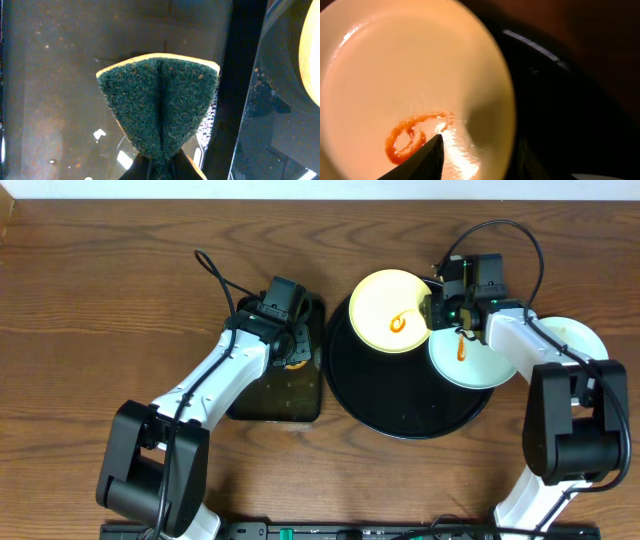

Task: Clean dirty plates on tray and stack at the side
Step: 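Grasp the yellow plate rim with the right gripper and pull it forward, then scrub the yellow plate with the sponge in the left gripper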

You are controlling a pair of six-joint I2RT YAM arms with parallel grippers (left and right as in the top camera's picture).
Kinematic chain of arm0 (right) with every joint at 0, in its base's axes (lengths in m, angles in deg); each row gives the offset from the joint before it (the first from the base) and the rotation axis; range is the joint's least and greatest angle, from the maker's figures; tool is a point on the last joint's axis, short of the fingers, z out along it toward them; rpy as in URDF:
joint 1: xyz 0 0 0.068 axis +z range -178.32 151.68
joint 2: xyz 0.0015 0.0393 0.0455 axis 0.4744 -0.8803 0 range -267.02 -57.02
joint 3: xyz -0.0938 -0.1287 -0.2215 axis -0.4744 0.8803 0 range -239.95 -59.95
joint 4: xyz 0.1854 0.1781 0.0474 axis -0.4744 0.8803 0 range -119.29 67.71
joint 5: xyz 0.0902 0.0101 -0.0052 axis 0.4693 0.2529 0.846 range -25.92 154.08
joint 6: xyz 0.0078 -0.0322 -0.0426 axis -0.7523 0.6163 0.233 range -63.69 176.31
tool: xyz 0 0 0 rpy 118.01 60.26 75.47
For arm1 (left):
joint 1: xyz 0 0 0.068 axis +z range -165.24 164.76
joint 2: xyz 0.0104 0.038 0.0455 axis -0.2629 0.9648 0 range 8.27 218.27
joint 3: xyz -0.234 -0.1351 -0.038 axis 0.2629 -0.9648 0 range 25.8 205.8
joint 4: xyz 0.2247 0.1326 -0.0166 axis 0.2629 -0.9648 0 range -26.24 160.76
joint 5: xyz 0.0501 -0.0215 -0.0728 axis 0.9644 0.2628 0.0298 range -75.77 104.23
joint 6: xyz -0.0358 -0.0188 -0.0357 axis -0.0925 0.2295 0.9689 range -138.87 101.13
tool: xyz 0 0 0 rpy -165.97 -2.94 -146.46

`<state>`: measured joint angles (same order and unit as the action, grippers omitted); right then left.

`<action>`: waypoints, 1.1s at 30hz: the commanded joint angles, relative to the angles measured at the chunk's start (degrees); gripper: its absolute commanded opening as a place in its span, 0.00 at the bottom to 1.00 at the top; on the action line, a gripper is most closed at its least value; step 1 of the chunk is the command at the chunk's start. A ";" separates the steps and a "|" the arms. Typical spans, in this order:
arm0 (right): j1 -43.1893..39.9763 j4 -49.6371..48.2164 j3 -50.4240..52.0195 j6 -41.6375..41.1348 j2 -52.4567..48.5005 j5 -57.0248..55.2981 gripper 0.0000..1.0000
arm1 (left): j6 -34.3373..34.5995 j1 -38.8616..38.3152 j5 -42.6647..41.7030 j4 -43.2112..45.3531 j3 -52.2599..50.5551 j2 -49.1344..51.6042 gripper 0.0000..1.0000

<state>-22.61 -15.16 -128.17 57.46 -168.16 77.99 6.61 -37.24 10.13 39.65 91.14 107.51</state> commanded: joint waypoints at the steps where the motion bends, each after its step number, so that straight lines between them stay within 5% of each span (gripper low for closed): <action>1: 1.90 0.35 -0.33 -0.92 -2.45 1.66 0.45 | -0.28 0.13 0.74 -0.17 -0.13 -0.44 0.08; 18: 4.98 10.23 -0.33 -0.90 -2.69 3.08 0.03 | -0.28 0.13 0.74 -0.13 -0.13 -0.44 0.08; 33: 8.07 18.05 -0.33 -0.96 -2.67 3.02 0.01 | -3.15 -2.51 -14.53 13.92 -0.13 -0.44 0.07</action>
<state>-16.75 1.14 -129.64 56.37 -169.99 80.94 4.71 -38.14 -0.82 52.04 91.14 107.51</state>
